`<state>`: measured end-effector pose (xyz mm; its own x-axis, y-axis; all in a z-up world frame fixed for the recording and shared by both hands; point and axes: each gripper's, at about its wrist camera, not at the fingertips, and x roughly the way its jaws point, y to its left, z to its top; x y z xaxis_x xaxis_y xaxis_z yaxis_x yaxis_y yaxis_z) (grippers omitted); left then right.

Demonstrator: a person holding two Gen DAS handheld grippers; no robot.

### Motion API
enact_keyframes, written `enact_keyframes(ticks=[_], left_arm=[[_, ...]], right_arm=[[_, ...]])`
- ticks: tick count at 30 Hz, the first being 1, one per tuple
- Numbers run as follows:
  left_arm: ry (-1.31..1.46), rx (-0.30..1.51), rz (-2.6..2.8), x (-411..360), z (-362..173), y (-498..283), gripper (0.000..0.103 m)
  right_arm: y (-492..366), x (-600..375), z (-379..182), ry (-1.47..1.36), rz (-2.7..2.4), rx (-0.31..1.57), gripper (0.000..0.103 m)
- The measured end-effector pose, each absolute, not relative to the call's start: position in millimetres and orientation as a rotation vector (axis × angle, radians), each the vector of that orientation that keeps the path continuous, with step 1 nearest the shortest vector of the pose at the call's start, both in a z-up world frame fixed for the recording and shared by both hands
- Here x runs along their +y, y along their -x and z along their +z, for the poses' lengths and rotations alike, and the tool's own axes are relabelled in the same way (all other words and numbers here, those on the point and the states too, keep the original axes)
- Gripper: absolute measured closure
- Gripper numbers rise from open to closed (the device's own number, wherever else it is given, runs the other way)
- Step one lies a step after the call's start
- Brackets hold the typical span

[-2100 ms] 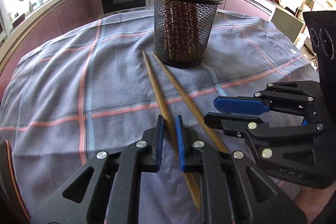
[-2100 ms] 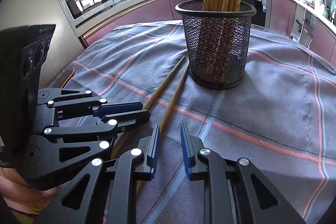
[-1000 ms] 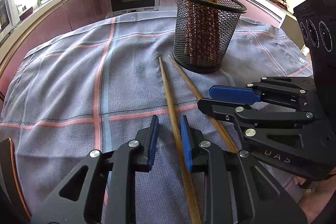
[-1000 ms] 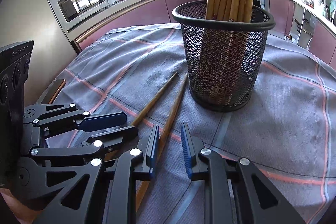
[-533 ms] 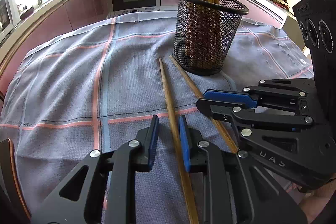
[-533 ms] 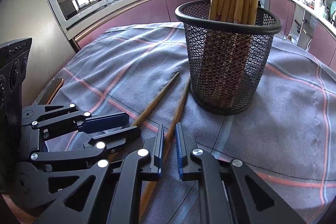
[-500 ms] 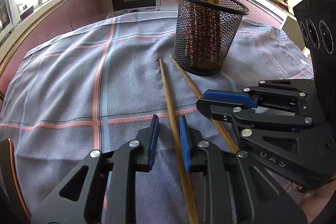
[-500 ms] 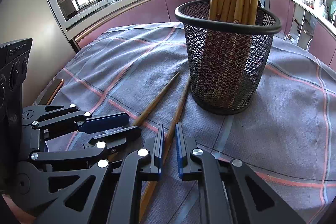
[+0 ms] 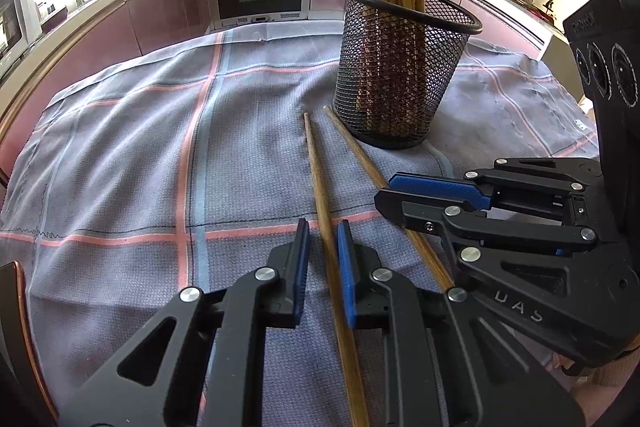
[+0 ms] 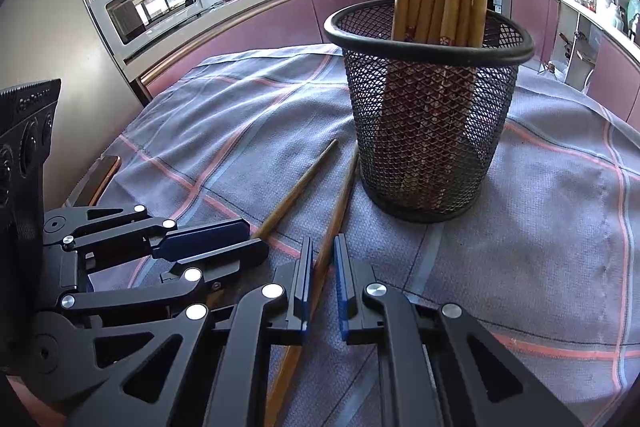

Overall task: Organize utensils
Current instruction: 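Lower the right gripper onto a chopstick and close on it, then lift the chopstick upright with the right gripper over the holder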

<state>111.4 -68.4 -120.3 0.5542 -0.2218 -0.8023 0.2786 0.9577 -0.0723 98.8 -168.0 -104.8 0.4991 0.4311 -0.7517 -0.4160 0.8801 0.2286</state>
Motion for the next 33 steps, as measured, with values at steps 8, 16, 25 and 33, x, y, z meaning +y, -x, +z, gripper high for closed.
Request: enact_keyframes(ticks=[8,16,25,33], left_arm=[[-0.042,0.944,-0.296,-67.4,-120.5,-111.8,0.094],[-0.016,0.946,-0.307,-63.6,-117.8,-110.7,0.095],[-0.001,0.919,-0.321,-62.2,-104.2,-104.2,0.095],[0.025,0.893,-0.331,-56.0,-90.0,-98.9,0.095]], right_arm=[[-94.2,-175.9,-98.1,-0.03,0.523,0.897,0.097],[-87.8,-186.0,-89.2,-0.061,0.549,0.868,0.097],[-76.5,-197.4,-74.7,-0.09,0.584,0.819,0.098],[-70.8,-201.0,-63.6,-0.105,0.593,0.778,0.098]])
